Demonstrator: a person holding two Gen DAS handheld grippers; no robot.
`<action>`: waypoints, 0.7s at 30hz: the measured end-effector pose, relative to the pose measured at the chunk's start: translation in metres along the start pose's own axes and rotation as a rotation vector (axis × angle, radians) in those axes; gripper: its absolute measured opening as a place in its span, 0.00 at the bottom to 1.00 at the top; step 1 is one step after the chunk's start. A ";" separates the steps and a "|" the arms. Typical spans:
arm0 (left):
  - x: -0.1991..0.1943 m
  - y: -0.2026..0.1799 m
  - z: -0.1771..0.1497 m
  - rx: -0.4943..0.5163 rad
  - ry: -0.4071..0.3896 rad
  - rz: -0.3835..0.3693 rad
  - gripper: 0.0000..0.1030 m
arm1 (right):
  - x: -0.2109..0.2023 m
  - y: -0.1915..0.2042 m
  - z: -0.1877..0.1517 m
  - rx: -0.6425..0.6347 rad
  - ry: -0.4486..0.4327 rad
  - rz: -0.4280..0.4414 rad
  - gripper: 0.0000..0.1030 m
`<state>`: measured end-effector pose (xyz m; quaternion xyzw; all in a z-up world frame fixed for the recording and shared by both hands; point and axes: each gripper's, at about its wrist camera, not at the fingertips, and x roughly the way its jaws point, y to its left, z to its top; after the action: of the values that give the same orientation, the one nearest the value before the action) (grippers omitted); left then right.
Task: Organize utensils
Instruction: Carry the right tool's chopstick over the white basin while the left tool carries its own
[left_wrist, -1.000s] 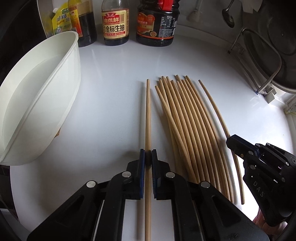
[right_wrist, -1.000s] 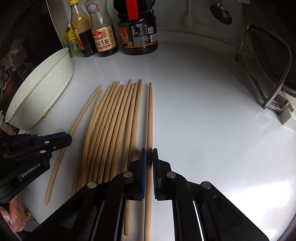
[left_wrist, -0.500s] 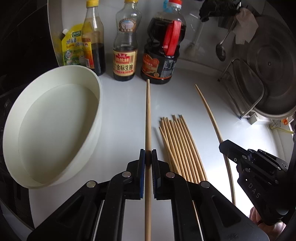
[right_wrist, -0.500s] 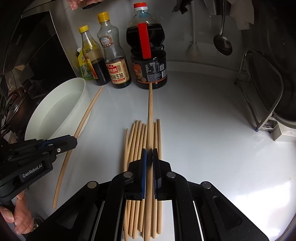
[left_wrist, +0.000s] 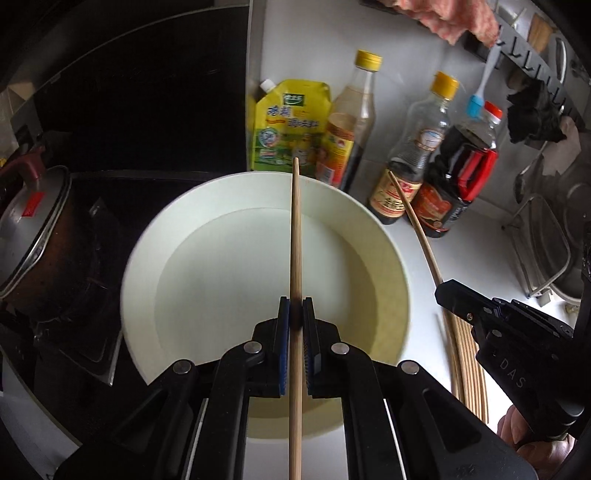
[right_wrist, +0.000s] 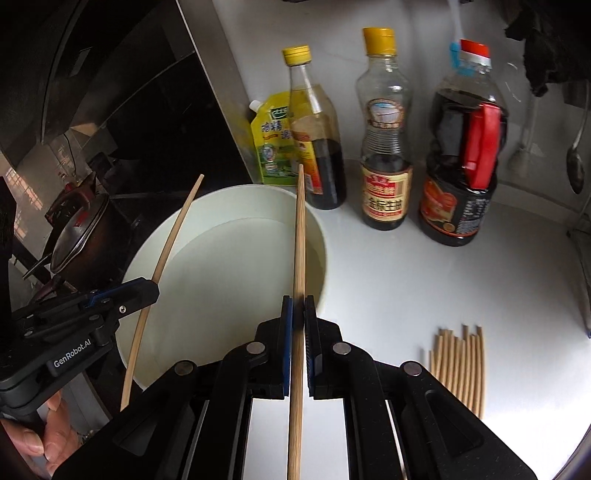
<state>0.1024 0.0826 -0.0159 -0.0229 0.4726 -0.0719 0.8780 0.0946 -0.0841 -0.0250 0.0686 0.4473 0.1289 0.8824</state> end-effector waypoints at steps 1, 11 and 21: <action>0.004 0.010 0.003 -0.003 0.003 0.003 0.07 | 0.008 0.009 0.005 -0.003 0.006 0.006 0.06; 0.051 0.056 0.020 0.013 0.056 0.000 0.07 | 0.077 0.052 0.023 0.016 0.093 0.011 0.06; 0.088 0.066 0.020 0.027 0.129 -0.031 0.07 | 0.116 0.050 0.017 0.073 0.178 -0.028 0.06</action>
<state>0.1736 0.1342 -0.0845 -0.0136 0.5266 -0.0931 0.8449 0.1655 -0.0033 -0.0927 0.0827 0.5294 0.1056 0.8377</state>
